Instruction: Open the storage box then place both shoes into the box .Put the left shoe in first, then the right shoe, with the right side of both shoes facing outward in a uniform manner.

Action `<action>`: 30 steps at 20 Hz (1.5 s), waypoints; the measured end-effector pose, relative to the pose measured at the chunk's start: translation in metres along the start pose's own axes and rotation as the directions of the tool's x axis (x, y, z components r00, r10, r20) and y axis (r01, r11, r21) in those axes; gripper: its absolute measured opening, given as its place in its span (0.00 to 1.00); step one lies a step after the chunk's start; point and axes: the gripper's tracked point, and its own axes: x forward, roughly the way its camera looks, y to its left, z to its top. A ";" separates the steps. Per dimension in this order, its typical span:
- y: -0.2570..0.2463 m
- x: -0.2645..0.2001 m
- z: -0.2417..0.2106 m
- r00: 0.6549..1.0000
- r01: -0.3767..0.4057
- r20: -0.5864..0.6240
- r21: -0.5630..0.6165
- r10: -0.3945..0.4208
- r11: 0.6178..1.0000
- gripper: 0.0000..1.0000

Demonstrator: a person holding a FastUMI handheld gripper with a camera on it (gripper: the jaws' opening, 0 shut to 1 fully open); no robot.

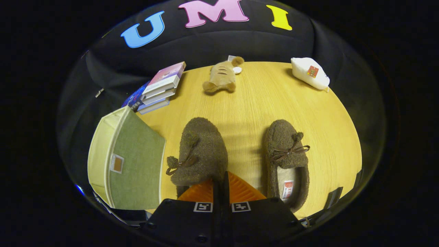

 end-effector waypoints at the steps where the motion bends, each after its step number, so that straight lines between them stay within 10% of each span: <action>1: 0.007 -0.009 0.008 1.000 -0.012 0.012 -0.001 0.012 1.000 0.05; 12: 0.133 -0.083 0.085 0.979 -0.174 0.104 -0.013 0.174 0.985 0.05; 30: 0.292 -0.006 0.012 0.964 -0.188 -0.154 0.190 0.219 0.964 0.05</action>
